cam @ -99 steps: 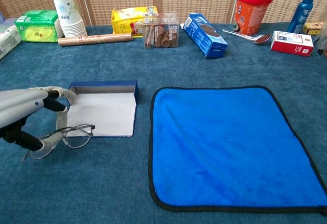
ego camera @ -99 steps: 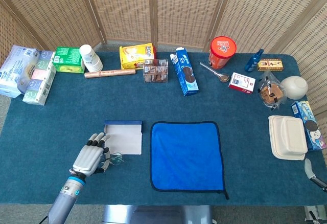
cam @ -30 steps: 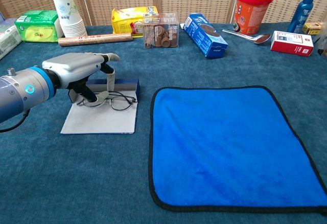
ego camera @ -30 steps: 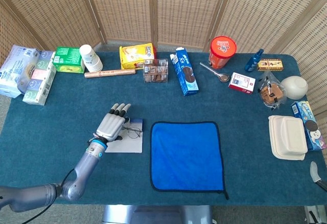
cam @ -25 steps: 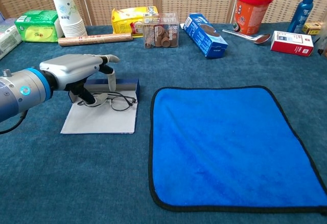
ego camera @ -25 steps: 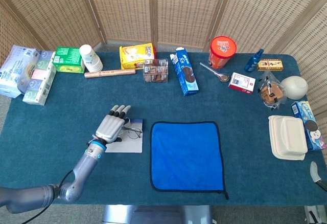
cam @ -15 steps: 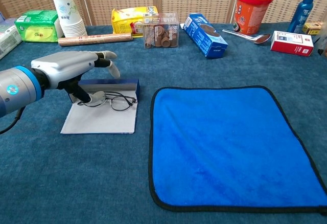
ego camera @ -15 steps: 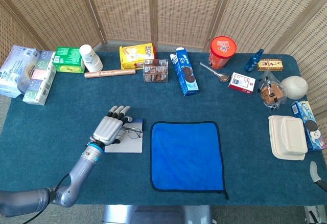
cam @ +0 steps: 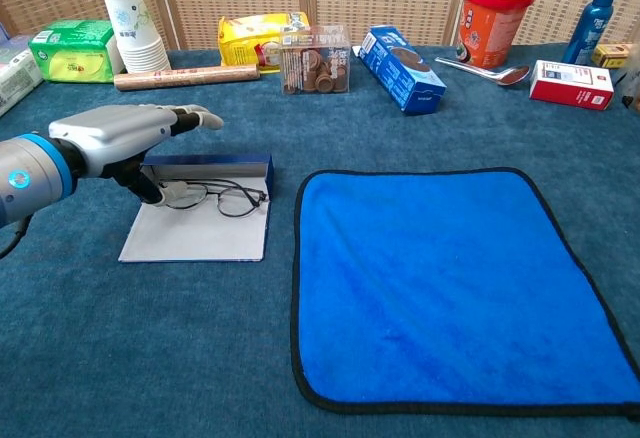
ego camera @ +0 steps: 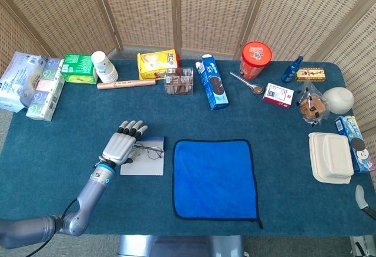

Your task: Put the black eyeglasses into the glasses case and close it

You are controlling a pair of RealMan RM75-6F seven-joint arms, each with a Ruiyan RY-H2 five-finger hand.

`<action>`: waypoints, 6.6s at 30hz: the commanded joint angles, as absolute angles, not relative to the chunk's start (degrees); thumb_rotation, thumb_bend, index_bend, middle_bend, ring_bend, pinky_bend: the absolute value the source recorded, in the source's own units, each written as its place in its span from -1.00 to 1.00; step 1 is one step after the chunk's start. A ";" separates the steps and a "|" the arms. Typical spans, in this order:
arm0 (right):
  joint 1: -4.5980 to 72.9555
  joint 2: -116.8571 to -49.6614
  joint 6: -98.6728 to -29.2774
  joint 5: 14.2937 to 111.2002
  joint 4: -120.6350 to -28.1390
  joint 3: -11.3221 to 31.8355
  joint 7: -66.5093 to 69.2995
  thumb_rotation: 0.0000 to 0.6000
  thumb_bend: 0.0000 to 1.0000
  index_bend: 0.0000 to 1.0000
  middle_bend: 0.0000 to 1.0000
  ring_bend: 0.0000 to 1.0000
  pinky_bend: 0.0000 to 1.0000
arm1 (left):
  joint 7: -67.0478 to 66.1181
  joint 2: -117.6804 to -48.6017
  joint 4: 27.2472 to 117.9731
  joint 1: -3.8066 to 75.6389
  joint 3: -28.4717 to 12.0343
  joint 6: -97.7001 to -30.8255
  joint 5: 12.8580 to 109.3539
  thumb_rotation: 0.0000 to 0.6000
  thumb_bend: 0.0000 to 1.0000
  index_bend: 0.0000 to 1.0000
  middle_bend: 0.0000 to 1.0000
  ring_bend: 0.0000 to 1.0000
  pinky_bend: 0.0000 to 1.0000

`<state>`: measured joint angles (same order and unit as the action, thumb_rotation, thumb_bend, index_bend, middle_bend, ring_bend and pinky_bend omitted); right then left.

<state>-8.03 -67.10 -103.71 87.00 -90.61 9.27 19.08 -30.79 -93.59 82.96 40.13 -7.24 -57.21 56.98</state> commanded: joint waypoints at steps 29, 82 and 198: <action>-8.90 -66.77 -104.50 86.96 -90.74 9.08 19.42 0.15 -0.24 -0.86 -0.75 -1.00 -0.67 | -32.64 -97.31 78.67 44.43 -9.94 -53.91 51.49 0.93 -0.18 -0.93 -1.00 -1.00 -1.00; -9.96 -66.51 -105.55 86.96 -91.01 9.01 19.35 0.13 -0.24 -0.86 -0.75 -1.00 -0.67 | -31.13 -100.47 71.34 47.77 -12.17 -52.29 47.57 0.93 -0.18 -0.94 -1.00 -1.00 -1.00; -11.57 -66.17 -110.00 91.60 -94.01 7.93 16.61 0.14 -0.24 -0.86 -0.75 -1.00 -0.67 | 1.99 -74.78 105.76 43.13 2.19 -38.47 75.02 0.91 -0.17 -0.97 -0.90 -1.00 -0.70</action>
